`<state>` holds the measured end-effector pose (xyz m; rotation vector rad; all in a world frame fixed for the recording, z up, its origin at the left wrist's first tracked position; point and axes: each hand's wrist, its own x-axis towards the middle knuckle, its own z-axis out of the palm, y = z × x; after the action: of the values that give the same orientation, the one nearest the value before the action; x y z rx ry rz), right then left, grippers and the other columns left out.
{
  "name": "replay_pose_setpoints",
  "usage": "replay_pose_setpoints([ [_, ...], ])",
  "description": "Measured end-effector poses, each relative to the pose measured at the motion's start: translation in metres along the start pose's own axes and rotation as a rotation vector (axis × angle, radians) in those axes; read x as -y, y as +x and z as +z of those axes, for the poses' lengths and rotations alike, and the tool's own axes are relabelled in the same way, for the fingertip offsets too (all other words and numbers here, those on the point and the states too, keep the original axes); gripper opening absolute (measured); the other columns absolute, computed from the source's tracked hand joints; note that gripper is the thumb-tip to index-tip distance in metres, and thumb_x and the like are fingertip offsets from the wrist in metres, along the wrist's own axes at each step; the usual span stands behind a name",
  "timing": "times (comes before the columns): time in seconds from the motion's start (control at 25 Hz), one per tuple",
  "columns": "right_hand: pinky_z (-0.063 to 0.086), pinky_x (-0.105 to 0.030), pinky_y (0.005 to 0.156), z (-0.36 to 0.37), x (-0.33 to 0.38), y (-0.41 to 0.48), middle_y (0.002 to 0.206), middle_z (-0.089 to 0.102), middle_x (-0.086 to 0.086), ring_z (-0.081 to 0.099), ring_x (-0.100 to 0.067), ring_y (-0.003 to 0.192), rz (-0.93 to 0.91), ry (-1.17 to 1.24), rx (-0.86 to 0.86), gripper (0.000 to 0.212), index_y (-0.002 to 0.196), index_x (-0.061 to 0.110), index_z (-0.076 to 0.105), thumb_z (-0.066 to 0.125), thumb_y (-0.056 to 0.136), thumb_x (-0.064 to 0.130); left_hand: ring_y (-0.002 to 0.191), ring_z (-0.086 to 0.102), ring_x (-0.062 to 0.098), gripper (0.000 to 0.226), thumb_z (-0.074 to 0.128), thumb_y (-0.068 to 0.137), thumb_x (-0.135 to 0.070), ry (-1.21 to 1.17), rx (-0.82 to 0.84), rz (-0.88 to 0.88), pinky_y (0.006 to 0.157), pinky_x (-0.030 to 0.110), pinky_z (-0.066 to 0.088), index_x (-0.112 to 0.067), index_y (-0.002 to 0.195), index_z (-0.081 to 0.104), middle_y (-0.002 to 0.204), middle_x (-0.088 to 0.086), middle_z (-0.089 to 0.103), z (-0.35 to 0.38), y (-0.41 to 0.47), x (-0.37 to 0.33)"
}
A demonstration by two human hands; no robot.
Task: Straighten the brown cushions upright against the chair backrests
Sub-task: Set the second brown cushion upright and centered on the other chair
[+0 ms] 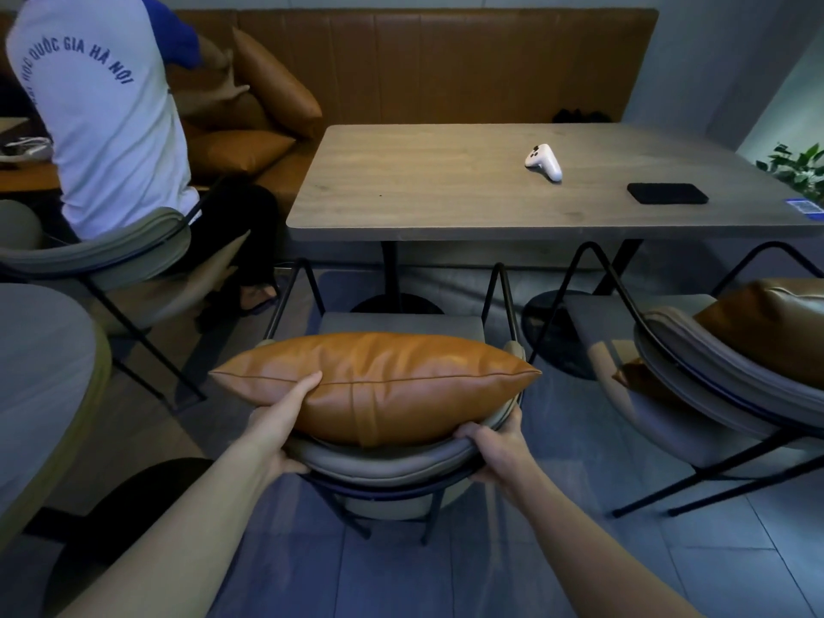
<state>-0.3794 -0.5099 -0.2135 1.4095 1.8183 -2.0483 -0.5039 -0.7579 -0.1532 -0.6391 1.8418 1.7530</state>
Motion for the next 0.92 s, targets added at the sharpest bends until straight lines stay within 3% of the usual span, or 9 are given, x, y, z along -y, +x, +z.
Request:
replay_pose_setpoints([
  [0.16,0.06,-0.064,0.082,0.013,0.014,0.014,0.123,0.055,-0.006,0.059,-0.04,0.113,0.001,-0.01,-0.01,0.097,0.15,0.036,0.019,0.08,0.078,0.014,0.144,0.038,0.043,0.108,0.084,0.075,-0.05,-0.008,0.049,-0.001,0.105,0.073,0.039,-0.016,0.159,0.026,0.162,0.013,0.036,-0.004,0.017,-0.015],
  [0.32,0.061,-0.056,0.075,0.027,0.028,0.022,0.126,0.054,-0.01,0.059,-0.041,0.112,0.025,-0.033,-0.05,0.088,0.148,0.032,0.024,0.077,0.082,0.01,0.143,0.039,0.042,0.11,0.085,0.074,-0.054,0.013,0.108,-0.005,0.103,0.072,0.04,-0.018,0.16,0.025,0.162,0.011,0.037,-0.007,0.034,-0.03],
  [0.52,0.055,-0.033,0.039,0.041,0.047,0.029,0.116,0.054,-0.011,0.061,-0.032,0.088,0.01,-0.03,-0.062,0.08,0.148,0.03,0.022,0.069,0.089,0.005,0.143,0.04,0.041,0.121,0.084,0.069,-0.061,0.043,0.139,-0.027,0.103,0.072,0.04,-0.02,0.162,0.019,0.163,0.011,0.034,-0.011,0.055,-0.047],
  [0.6,0.061,-0.038,0.048,0.047,0.046,0.029,0.128,0.053,-0.014,0.061,-0.034,0.095,-0.004,-0.019,-0.088,0.085,0.152,0.034,0.016,0.069,0.09,0.008,0.142,0.041,0.042,0.12,0.084,0.069,-0.062,0.05,0.153,-0.038,0.104,0.072,0.04,-0.02,0.162,0.019,0.163,0.012,0.035,-0.012,0.059,-0.049],
  [0.72,0.059,-0.059,0.086,0.067,0.035,0.016,0.143,0.05,-0.015,0.06,-0.039,0.112,-0.006,-0.076,-0.172,0.105,0.158,0.035,-0.001,0.076,0.086,0.025,0.139,0.044,0.042,0.131,0.088,0.059,-0.064,0.057,0.147,-0.065,0.102,0.072,0.042,-0.023,0.161,0.018,0.161,0.013,0.037,-0.018,0.06,-0.048],
  [0.8,0.061,-0.058,0.082,0.08,0.03,0.008,0.139,0.053,-0.017,0.065,-0.042,0.108,0.055,-0.089,-0.148,0.113,0.157,0.034,-0.007,0.079,0.083,0.03,0.138,0.044,0.043,0.133,0.09,0.055,-0.064,0.05,0.14,-0.066,0.102,0.071,0.041,-0.025,0.161,0.019,0.16,0.013,0.038,-0.023,0.062,-0.049],
  [0.92,0.063,-0.06,0.066,0.084,0.033,0.011,0.127,0.053,-0.018,0.066,-0.045,0.1,0.118,-0.069,-0.124,0.103,0.152,0.033,0.0,0.077,0.085,0.029,0.138,0.045,0.042,0.132,0.091,0.055,-0.062,0.051,0.123,-0.046,0.102,0.07,0.042,-0.024,0.161,0.02,0.159,0.012,0.04,-0.024,0.068,-0.051],
])
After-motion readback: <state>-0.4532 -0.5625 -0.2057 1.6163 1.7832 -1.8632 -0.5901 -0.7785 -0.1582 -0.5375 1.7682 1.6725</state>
